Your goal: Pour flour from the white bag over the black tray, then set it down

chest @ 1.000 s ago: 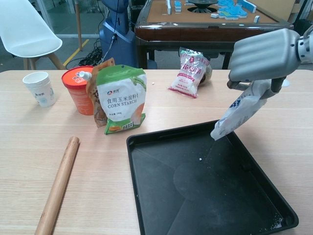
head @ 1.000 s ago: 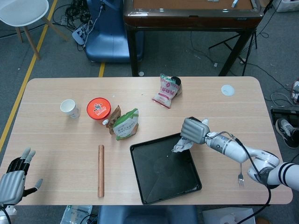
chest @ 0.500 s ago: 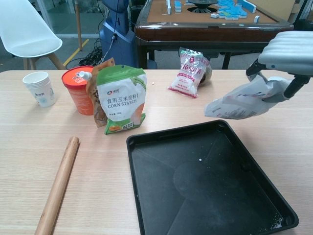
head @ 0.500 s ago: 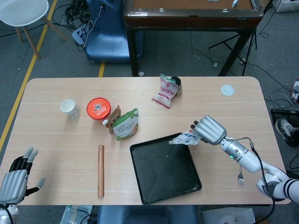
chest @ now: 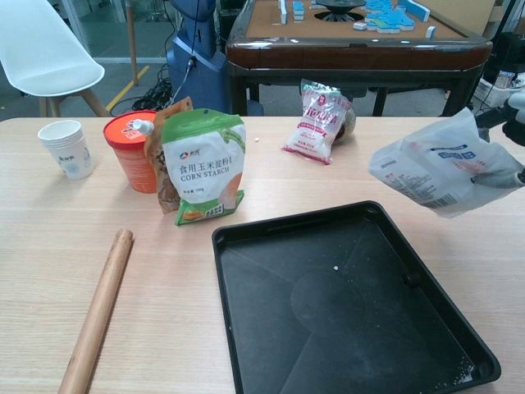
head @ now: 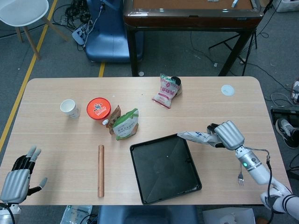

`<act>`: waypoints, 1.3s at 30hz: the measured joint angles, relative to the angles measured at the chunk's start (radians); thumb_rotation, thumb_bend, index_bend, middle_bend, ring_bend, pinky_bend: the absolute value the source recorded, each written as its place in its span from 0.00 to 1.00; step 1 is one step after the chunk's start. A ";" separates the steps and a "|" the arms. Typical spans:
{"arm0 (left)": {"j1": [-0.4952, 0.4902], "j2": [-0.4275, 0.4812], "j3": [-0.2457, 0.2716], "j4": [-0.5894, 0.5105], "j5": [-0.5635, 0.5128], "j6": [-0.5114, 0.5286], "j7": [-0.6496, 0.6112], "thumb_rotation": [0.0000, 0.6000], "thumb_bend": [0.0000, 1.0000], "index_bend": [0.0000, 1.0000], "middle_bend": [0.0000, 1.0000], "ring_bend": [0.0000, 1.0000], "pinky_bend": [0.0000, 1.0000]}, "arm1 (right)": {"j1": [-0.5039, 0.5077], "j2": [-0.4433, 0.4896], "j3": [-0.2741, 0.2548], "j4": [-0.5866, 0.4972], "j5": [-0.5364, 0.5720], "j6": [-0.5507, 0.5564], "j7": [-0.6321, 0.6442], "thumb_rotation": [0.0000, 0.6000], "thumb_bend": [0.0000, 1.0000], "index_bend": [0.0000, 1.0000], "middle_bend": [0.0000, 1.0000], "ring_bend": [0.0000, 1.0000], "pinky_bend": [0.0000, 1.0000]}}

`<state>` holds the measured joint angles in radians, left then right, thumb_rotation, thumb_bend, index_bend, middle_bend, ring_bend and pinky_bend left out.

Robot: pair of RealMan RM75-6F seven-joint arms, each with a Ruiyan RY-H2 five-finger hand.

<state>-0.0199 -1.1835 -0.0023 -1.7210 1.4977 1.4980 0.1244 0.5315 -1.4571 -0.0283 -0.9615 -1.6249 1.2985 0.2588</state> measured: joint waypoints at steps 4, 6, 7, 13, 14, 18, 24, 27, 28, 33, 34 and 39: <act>0.000 0.000 0.000 0.000 -0.001 -0.001 -0.002 1.00 0.25 0.00 0.00 0.08 0.06 | -0.038 -0.074 0.017 0.100 0.019 0.058 0.136 1.00 0.61 1.00 0.89 0.84 0.89; -0.002 -0.001 0.001 0.000 0.000 -0.003 -0.001 1.00 0.25 0.00 0.00 0.08 0.06 | -0.056 -0.120 0.027 0.162 0.028 0.087 0.207 1.00 0.61 1.00 0.89 0.84 0.89; -0.002 -0.002 0.002 0.000 0.001 -0.004 -0.002 1.00 0.25 0.00 0.00 0.08 0.06 | -0.062 -0.140 0.031 0.190 0.031 0.098 0.234 1.00 0.61 1.00 0.89 0.84 0.89; -0.003 -0.005 0.003 0.004 -0.002 -0.007 -0.005 1.00 0.25 0.00 0.00 0.08 0.06 | -0.100 -0.275 0.054 0.378 0.052 0.151 0.395 1.00 0.61 1.00 0.89 0.84 0.89; -0.003 -0.005 0.004 0.005 -0.002 -0.008 -0.005 1.00 0.25 0.00 0.00 0.08 0.06 | -0.106 -0.302 0.060 0.412 0.058 0.157 0.427 1.00 0.61 1.00 0.89 0.84 0.89; -0.003 -0.006 0.005 0.007 -0.003 -0.008 -0.009 1.00 0.25 0.00 0.00 0.08 0.06 | -0.122 -0.387 0.081 0.517 0.082 0.166 0.524 1.00 0.60 1.00 0.89 0.84 0.89; -0.004 -0.007 0.005 0.008 -0.006 -0.012 -0.009 1.00 0.25 0.00 0.00 0.08 0.06 | -0.133 -0.498 0.114 0.661 0.117 0.166 0.619 1.00 0.60 1.00 0.89 0.84 0.89; -0.005 -0.009 0.005 0.008 -0.006 -0.015 -0.009 1.00 0.25 0.00 0.00 0.08 0.06 | -0.134 -0.545 0.127 0.715 0.130 0.166 0.640 1.00 0.59 1.00 0.89 0.84 0.89; -0.006 -0.010 0.005 0.008 -0.006 -0.016 -0.008 1.00 0.25 0.00 0.00 0.08 0.06 | -0.133 -0.558 0.132 0.728 0.134 0.166 0.648 1.00 0.59 1.00 0.89 0.84 0.89; -0.008 -0.009 0.005 0.006 -0.006 -0.016 -0.004 1.00 0.25 0.00 0.00 0.08 0.06 | -0.131 -0.603 0.144 0.776 0.149 0.149 0.677 1.00 0.59 1.00 0.89 0.84 0.89; -0.008 -0.008 0.005 0.006 -0.006 -0.016 -0.004 1.00 0.25 0.00 0.00 0.08 0.06 | -0.132 -0.608 0.144 0.782 0.149 0.146 0.679 1.00 0.59 1.00 0.89 0.84 0.89; -0.008 -0.006 0.006 0.004 -0.005 -0.016 -0.003 1.00 0.25 0.00 0.00 0.08 0.06 | -0.137 -0.622 0.140 0.796 0.149 0.126 0.688 1.00 0.59 1.00 0.89 0.84 0.89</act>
<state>-0.0280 -1.1893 0.0037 -1.7174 1.4930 1.4819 0.1213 0.3950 -2.0795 0.1112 -0.1655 -1.4762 1.4242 0.9466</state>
